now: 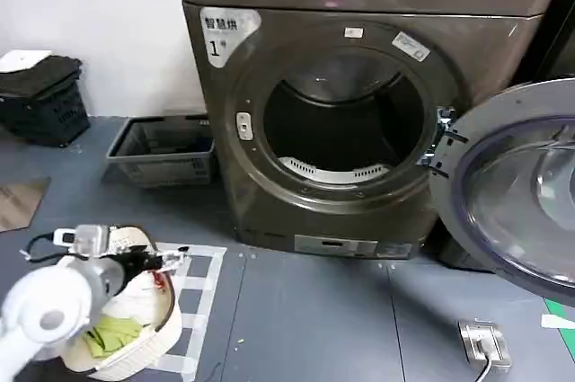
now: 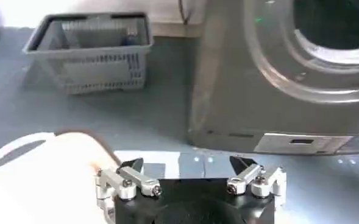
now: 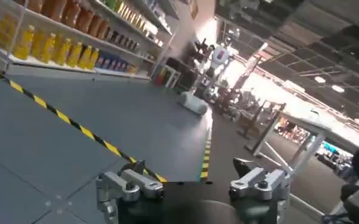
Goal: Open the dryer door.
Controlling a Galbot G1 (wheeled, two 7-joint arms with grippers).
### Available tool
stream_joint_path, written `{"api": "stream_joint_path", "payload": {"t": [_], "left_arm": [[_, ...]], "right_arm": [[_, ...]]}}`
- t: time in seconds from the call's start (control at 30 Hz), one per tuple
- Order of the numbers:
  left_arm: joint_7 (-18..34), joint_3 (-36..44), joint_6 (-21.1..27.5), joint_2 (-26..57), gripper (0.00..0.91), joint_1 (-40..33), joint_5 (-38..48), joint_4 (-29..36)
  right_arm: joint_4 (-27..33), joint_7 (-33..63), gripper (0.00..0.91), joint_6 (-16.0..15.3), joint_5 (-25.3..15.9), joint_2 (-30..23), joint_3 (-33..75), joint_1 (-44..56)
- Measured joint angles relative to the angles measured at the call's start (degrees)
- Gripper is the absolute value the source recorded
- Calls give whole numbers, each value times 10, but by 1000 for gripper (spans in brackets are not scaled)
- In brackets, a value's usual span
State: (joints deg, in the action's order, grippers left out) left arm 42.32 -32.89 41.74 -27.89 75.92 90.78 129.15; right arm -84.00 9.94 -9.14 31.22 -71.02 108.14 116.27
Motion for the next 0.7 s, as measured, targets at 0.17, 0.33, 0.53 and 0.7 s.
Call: {"api": "stream_joint_path", "payload": {"t": [0.17, 0.33, 0.53, 0.7], "left_arm": [[58, -13, 5, 17, 907, 1, 70, -20], [143, -17, 5, 38, 907, 6, 181, -42], [191, -17, 4, 76, 907, 8, 294, -61], [203, -10, 4, 103, 907, 7, 364, -60]], "right_arm": [[3, -5, 907, 3, 7, 1, 0, 0], [0, -9, 907, 4, 15, 1, -1, 1], [-2, -11, 907, 7, 23, 4, -1, 1], [-2, -16, 907, 31, 35, -1, -3, 3]]}}
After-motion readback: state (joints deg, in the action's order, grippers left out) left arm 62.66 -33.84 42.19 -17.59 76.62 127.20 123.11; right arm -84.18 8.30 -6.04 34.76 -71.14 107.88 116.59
